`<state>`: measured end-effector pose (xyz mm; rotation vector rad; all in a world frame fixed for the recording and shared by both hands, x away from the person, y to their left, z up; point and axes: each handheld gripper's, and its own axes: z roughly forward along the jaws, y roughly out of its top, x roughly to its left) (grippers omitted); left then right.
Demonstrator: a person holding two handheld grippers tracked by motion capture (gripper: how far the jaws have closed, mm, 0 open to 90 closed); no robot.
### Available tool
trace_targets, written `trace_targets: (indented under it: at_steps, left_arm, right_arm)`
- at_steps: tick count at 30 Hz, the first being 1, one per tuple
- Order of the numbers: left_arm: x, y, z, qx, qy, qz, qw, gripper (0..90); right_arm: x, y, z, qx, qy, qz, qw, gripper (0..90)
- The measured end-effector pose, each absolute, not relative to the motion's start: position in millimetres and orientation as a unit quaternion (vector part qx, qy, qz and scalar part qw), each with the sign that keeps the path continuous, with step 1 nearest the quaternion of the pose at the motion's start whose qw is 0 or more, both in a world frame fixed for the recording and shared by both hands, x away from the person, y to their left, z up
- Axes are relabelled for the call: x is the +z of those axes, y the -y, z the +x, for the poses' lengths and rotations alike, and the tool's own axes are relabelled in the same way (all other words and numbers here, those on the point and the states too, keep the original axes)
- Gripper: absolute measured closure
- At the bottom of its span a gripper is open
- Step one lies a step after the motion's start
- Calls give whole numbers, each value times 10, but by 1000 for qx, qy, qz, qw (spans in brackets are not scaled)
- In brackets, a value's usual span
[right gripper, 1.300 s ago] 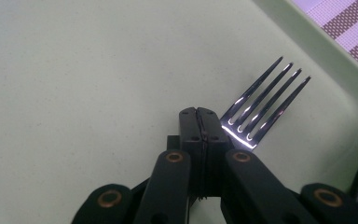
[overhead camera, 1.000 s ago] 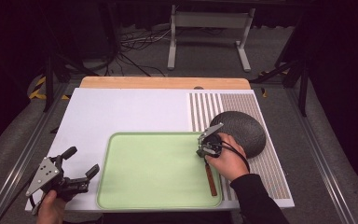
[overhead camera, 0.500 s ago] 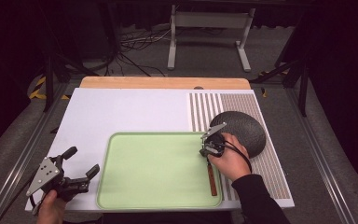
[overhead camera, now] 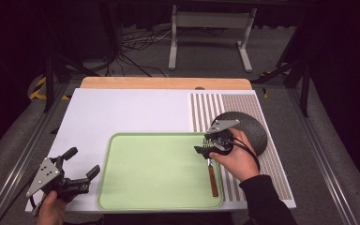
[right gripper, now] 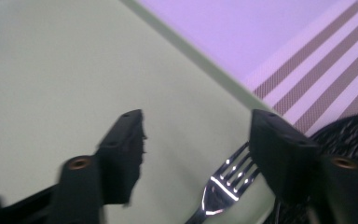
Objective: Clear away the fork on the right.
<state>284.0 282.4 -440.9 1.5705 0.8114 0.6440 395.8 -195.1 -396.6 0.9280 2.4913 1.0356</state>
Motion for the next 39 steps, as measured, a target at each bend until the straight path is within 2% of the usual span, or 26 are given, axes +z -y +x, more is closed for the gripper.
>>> trace_targets:
  at_steps: [2,3,20,39]
  left_arm:
    - [-4408,-2820,2839,276,-348,675,589,0]
    - [-4411,-2815,2838,277,-348,674,590,1]
    - [-4414,-2813,2840,277,-349,676,587,1]
    - [-4420,-2809,2840,278,-352,675,586,0]
  right_arm:
    - [-3919,1973,3939,380,-857,309,158,214]
    - [-3907,1983,3930,386,-855,308,158,202]
    - [-3675,2405,3706,468,-814,282,198,169]
    - [-3756,2923,3553,515,-777,291,217,135]
